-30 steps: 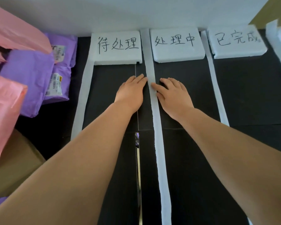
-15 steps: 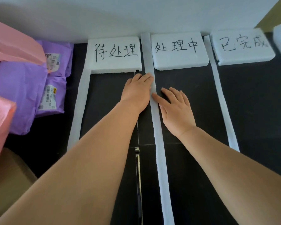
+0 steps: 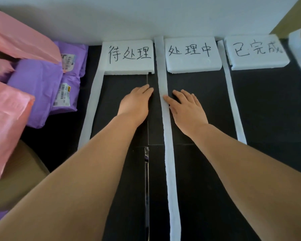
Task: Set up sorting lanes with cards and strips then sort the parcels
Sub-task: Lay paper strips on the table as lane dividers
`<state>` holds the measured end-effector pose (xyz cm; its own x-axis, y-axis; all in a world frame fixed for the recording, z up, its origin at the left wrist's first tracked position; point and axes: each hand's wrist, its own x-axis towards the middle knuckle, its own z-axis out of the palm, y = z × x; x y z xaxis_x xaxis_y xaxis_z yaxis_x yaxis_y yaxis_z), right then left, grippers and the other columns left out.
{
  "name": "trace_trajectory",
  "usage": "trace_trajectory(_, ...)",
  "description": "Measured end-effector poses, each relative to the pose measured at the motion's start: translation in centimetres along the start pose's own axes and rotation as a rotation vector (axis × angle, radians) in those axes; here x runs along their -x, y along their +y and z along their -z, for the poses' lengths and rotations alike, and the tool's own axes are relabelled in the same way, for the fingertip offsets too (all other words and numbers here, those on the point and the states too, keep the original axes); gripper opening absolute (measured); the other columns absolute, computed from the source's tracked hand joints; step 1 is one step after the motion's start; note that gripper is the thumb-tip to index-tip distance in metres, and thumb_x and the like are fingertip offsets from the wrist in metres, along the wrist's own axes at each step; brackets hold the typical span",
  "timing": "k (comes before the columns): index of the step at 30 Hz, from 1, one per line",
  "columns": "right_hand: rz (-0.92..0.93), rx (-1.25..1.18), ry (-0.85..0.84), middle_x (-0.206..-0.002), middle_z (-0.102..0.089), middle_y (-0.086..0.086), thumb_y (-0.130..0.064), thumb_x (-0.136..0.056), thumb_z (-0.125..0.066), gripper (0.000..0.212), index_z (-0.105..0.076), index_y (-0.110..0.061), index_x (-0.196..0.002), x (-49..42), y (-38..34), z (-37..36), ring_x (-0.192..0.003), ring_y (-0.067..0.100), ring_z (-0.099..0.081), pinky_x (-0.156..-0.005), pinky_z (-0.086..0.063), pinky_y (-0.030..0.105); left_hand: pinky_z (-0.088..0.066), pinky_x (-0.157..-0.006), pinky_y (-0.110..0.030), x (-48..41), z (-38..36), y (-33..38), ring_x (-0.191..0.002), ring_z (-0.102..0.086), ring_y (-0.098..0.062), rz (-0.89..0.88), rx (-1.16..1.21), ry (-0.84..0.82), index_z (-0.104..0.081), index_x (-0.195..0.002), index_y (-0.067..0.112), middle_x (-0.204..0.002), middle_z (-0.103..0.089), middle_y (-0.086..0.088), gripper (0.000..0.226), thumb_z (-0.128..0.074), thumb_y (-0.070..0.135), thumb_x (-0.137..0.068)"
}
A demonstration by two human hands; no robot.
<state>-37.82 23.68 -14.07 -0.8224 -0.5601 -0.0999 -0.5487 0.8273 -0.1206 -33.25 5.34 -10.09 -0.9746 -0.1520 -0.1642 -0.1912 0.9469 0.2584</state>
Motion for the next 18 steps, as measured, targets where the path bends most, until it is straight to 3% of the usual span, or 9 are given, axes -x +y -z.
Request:
trace_trajectory(6, -0.038, 0.031, -0.189, -0.165, -0.018, 0.003, -0.025, -0.105, -0.044, 0.059, -0.018, -0.034, -0.157, 0.3, -1.5, 3.5, -0.151, 0.031, -0.017, -0.120, -0.021, 0.050, -0.034, -0.116, -0.042, 8.5, 0.3, -3.5, -0.146, -0.029, -0.021, 0.197, 0.066, 0.087, -0.038, -0.150, 0.022, -0.158, -0.034, 0.001, 0.062, -0.051, 0.000, -0.093)
trace_trajectory(10, -0.075, -0.015, -0.073, -0.160, -0.029, 0.009, -0.014, -0.093, -0.065, 0.080, -0.019, -0.026, -0.157, 2.7, -4.6, 4.7, -0.142, 0.031, -0.034, -0.110, -0.041, 0.045, -0.039, -0.110, -0.041, 14.0, 0.7, -6.2, -0.142, -0.033, -0.021, 0.284, 0.082, 0.135, -0.042, -0.148, 0.022, -0.155, -0.039, 0.002, 0.060, -0.047, 0.000, -0.093)
trace_trajectory(14, -0.046, -0.162, 0.040, -0.153, -0.039, 0.008, -0.015, -0.097, -0.058, 0.065, -0.029, -0.024, -0.154, 6.0, -8.2, 5.0, -0.136, 0.027, -0.044, -0.103, -0.047, 0.040, -0.041, -0.109, -0.041, 18.1, 1.3, -8.0, -0.140, -0.035, -0.022, 0.339, 0.110, 0.168, -0.043, -0.148, 0.022, -0.153, -0.041, 0.002, 0.062, -0.048, -0.001, -0.091)
trace_trajectory(18, 0.067, -0.182, 0.115, -0.145, -0.046, 0.006, -0.016, -0.099, -0.054, 0.056, -0.035, -0.022, -0.152, 9.5, -11.5, 5.6, -0.127, 0.024, -0.049, -0.097, -0.051, 0.038, -0.039, -0.109, -0.037, 22.2, 0.8, -8.5, -0.139, -0.038, -0.020, 0.483, 0.317, 0.192, -0.042, -0.148, 0.023, -0.153, -0.040, 0.004, 0.064, -0.043, -0.004, -0.090)
